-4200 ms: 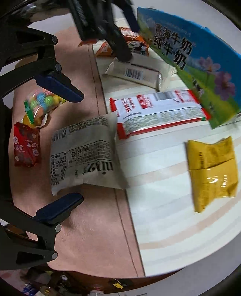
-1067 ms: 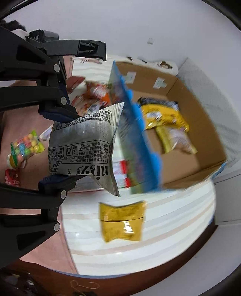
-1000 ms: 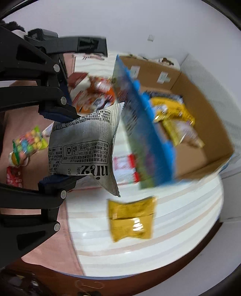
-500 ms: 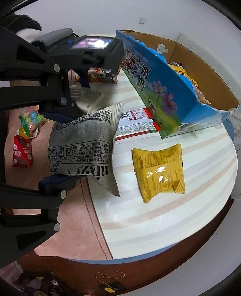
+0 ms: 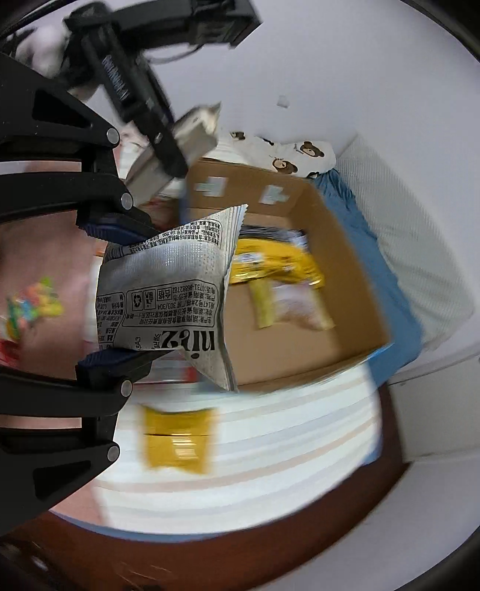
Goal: Organize snacks
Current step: 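Carry both packets over the box and release them inside, then grasp the panda-print orange bag with left tool while right tool grasps candy bag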
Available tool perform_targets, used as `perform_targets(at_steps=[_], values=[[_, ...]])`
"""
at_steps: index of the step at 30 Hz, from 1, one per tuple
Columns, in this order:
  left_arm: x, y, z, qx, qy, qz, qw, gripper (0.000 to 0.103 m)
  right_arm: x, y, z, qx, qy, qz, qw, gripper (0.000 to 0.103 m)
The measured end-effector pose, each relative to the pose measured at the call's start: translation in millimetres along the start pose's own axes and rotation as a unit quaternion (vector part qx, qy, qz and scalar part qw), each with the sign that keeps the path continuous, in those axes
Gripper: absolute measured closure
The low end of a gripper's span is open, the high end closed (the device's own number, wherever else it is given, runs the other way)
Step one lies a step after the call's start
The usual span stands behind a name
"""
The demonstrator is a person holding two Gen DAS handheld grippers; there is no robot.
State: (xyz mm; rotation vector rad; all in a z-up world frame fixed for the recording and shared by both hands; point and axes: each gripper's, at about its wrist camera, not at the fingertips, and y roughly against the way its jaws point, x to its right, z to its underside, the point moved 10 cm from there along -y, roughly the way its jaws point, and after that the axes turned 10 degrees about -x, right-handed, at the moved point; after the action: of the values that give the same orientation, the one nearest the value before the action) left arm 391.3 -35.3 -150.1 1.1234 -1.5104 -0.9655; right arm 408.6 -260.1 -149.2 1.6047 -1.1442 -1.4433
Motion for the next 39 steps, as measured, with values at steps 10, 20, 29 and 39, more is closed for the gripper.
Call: perform_targets(at_steps=[10, 20, 29, 39], values=[[-84, -80, -110, -0.078, 0.047, -0.091, 0.9917, 0.046, 19, -76, -136, -0.047, 0.015, 0.115, 0.992, 0.054], [-100, -128, -135, -0.112, 0.061, -0.093, 0.9875, 0.010, 41, -135, -174, -0.095, 0.005, 0.168, 0.981, 0.006], [-87, -121, -138, -0.099, 0.062, -0.068, 0.9909, 0.006, 43, -143, -172, -0.105, 0.006, 0.154, 0.983, 0.006], [-71, -71, -110, -0.025, 0.046, -0.068, 0.9963, 0.006, 26, -103, -134, -0.061, 0.021, 0.136, 0.989, 0.006]])
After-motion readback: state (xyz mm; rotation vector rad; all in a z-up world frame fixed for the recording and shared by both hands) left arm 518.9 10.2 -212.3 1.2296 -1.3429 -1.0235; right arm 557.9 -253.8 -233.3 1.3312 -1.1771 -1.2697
